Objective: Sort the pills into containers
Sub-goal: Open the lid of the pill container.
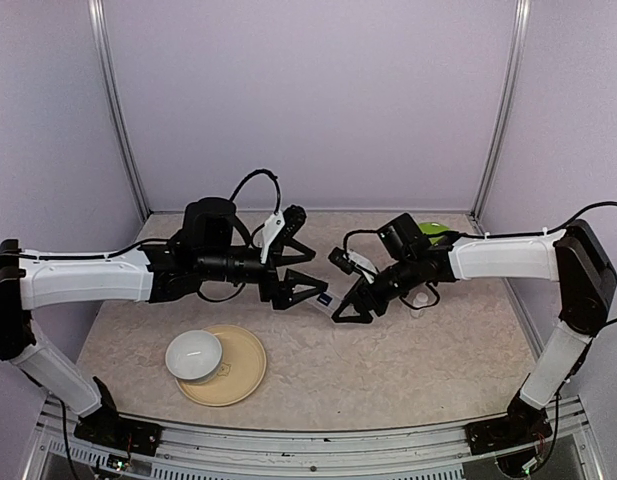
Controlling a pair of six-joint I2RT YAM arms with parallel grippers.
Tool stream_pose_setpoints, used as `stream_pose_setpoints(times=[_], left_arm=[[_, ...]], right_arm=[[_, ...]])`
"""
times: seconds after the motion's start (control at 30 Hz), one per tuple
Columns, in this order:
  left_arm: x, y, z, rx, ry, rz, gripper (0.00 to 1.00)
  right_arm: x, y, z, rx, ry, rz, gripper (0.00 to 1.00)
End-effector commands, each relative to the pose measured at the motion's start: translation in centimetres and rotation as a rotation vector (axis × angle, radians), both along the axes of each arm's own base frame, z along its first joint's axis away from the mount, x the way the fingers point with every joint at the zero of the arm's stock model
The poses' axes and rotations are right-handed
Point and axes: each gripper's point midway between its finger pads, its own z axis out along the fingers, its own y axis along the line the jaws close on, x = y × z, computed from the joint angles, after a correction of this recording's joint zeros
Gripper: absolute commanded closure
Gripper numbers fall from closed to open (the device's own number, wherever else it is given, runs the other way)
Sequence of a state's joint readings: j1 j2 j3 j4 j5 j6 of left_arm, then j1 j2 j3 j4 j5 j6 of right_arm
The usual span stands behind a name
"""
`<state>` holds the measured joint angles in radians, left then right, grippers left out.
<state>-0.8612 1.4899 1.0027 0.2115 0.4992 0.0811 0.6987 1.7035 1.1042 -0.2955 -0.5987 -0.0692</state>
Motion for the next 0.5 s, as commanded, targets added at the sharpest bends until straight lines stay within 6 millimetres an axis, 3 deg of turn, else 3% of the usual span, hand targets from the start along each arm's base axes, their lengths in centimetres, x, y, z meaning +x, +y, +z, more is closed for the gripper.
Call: stream_pose_setpoints(times=[0.0,0.47], left_arm=[[-1.1,-0.8,-3.3,0.127,0.027,-0.116,0.17],[-0.8,-1.3,-6.4,0.266,0.103,-0.173,0.40]], right_arm=[[-1.3,1.0,0.9,0.018,-0.005,0.071,0.45],[-2.8,1.6,0.6,0.006,-0.006,0.131,0.45]])
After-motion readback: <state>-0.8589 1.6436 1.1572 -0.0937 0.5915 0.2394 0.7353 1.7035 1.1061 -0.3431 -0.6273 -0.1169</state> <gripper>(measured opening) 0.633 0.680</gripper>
